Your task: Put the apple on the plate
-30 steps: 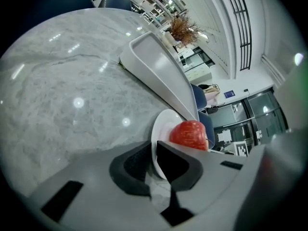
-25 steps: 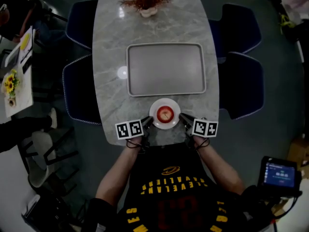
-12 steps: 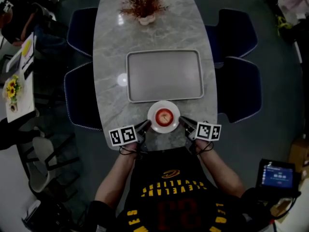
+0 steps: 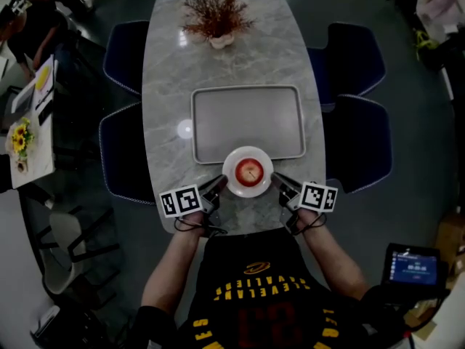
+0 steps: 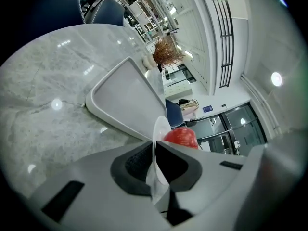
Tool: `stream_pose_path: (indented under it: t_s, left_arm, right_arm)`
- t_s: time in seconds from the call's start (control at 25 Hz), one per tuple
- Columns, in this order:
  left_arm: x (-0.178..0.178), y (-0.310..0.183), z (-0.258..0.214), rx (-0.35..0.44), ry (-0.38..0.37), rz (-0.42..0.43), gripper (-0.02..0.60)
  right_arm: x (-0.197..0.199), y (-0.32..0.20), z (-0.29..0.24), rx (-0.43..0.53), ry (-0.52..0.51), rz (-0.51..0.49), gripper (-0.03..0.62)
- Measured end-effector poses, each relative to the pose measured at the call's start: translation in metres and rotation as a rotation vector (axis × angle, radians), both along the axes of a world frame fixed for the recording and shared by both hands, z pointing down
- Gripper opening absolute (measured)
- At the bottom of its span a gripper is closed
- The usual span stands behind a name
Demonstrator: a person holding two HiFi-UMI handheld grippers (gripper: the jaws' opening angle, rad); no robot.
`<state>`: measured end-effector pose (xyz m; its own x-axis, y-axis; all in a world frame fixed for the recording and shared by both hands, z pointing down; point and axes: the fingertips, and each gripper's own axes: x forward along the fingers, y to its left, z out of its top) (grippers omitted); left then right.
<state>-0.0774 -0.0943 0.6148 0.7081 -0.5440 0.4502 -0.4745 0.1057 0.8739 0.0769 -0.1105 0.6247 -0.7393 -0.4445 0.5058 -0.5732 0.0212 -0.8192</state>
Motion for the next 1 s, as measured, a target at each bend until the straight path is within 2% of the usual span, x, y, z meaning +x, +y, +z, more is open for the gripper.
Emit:
stream_pose_path:
  t_s: [0.24, 0.52, 0.84, 1.0]
  left_arm:
    - [0.002, -0.026, -0.017, 0.046, 0.020, 0.002, 0.026]
    - [-0.001, -0.078, -0.036, 0.102, 0.051, 0.002, 0.025]
    - [-0.005, -0.135, -0.011, 0.104, 0.054, -0.005, 0.025]
    - [-0.004, -0.143, -0.010, 0.103, 0.052, -0.004, 0.025]
  right_arm:
    - [0.002, -0.023, -0.016, 0.018, -0.022, 0.027, 0.029]
    - [-0.001, -0.078, -0.032, 0.072, -0.054, 0.037, 0.029]
    - [-0.004, -0.142, -0.015, 0.097, -0.056, 0.028, 0.028]
    - [-0.003, -0.150, -0.015, 0.097, -0.059, 0.027, 0.027]
